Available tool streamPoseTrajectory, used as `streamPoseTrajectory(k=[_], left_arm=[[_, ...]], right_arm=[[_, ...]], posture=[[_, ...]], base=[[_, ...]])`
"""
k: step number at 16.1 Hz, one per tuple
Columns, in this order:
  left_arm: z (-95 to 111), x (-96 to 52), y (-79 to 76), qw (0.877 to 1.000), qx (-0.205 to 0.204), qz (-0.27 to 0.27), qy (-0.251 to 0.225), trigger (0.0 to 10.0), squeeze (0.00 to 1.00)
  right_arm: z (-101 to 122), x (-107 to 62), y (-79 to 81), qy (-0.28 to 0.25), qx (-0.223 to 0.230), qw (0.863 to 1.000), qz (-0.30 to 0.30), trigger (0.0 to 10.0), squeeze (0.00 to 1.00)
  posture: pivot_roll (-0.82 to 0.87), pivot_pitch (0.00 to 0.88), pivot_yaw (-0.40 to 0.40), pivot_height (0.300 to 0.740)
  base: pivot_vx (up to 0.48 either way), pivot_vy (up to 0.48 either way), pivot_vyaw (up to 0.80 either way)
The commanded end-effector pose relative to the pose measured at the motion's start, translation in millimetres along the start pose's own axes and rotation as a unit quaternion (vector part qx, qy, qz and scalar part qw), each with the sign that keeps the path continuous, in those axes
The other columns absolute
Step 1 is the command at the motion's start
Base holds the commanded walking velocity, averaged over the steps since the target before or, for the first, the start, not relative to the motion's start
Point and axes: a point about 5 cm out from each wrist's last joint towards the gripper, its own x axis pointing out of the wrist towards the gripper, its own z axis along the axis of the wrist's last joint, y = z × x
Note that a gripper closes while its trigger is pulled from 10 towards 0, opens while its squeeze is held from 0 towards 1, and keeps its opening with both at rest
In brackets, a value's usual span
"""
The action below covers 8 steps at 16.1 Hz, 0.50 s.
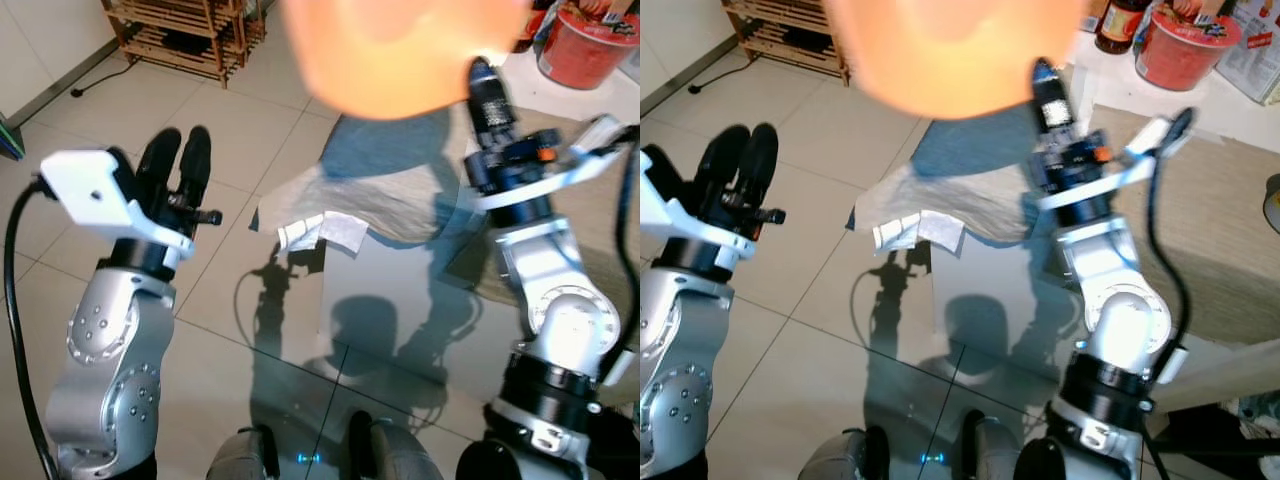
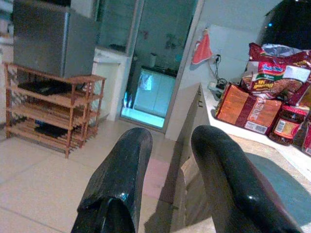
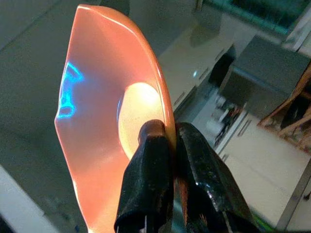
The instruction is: Setting the table
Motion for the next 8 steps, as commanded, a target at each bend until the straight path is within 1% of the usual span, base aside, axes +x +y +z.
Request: streamPoseTrajectory(k=[1,2,4,5,6,7,8], left_arm=[[-1.7,-2.7,2.6,1.000,-0.011,-0.001,-0.001,10.0,0.00],[-2.0,-3.0,2.4,1.000,-0.014,-0.004,-0.002,10.0,0.00],[-6.3,-7.0,5.0,1.000,-0.029,-0.006,0.003,10.0,0.00],[-7.7,-7.5,6.3,0.999,-0.033,-0.005,0.005,10.0,0.00],[-9.9,-8.5,8.5,0.999,-0.038,-0.004,0.007,10.0,0.00],[-12.7,-9.5,11.2,0.999,-0.038,-0.004,0.011,10.0,0.00],[-13.3,-9.5,12.5,0.999,-0.038,-0.003,0.012,10.0,0.00]], right_arm=[[-2.1,-2.0,4.5,0.011,-0.012,1.000,0.015,10.0,0.00],[-3.5,-3.0,4.2,0.017,-0.013,1.000,0.017,10.0,0.00],[-12.9,-7.0,13.8,0.046,-0.005,0.997,0.054,10.0,0.00],[-15.0,-8.1,15.8,0.054,-0.004,0.997,0.062,10.0,0.00],[-18.7,-10.0,18.1,0.067,-0.007,0.995,0.070,10.0,0.00],[-25.8,-13.2,18.6,0.096,-0.016,0.993,0.071,10.0,0.00],[-28.5,-14.2,18.9,0.103,-0.022,0.992,0.073,10.0,0.00]], posture=[[-0.04,0.145,-0.005,0.740],[-0.04,0.145,-0.005,0.740],[-0.05,0.140,0.004,0.740],[-0.05,0.140,0.005,0.740],[-0.05,0.139,0.006,0.740],[-0.05,0.135,0.005,0.740],[-0.06,0.133,0.007,0.740]], base=[[0.000,-0.454,0.00],[0.000,-0.454,0.00],[0.000,-0.454,0.00],[0.000,-0.454,0.00],[0.000,-0.454,0.00],[0.000,-0.458,0.00],[0.000,-0.458,0.00]])
